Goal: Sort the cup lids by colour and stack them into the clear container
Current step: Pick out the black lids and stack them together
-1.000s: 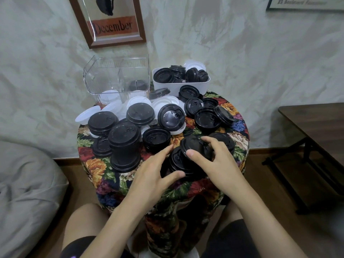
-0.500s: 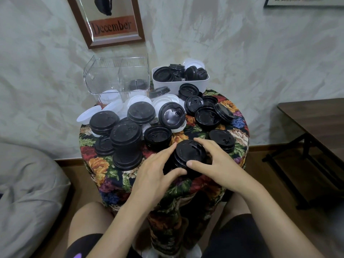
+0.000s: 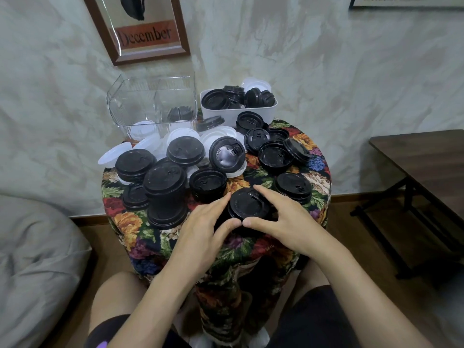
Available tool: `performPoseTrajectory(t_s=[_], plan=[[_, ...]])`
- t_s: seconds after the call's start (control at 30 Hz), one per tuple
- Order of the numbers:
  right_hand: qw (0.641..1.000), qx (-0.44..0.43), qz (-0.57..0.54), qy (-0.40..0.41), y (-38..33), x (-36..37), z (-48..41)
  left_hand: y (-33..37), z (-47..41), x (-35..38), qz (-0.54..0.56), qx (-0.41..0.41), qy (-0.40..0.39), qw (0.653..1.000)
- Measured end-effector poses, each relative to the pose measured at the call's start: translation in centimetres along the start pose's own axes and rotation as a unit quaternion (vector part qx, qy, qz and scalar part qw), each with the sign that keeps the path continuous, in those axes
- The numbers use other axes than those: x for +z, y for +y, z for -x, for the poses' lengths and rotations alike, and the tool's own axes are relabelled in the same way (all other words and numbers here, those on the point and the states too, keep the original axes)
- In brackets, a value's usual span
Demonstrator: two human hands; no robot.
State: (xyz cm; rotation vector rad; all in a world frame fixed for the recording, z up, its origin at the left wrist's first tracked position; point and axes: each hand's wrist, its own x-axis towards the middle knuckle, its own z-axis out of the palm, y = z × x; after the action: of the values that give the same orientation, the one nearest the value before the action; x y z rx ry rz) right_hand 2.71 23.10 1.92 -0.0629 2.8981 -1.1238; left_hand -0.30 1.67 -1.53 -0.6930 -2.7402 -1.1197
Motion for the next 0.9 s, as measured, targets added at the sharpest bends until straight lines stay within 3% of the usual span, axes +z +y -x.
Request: performPoseTrajectory(t_s=[0.43,0.67,0.83,0.9], plan=[[0.998,-0.006,0.049,-0.028,0.2,0.3,-0.2,0.2,-0.3,-1.0,-0.049,-0.016,-0.045,0.998],[1.000,-0.019,-0.013,-0.019,1.5,0.1,0.1,0.9,-0.4,-1.0,-0.018,-0.054,-0.025,0.998],[0.996,-0.051,-0.078,0.014,2.1,-0.6,1.0,1.1,-0.4,-0.8,0.005,-0.041,-0.021,0.999],[0.985,-0.047,-0.122,0.110,2.3,-1.9,1.1,1.3,-0.4,-0.9,0.008,-0.035,-0.027,0.999]])
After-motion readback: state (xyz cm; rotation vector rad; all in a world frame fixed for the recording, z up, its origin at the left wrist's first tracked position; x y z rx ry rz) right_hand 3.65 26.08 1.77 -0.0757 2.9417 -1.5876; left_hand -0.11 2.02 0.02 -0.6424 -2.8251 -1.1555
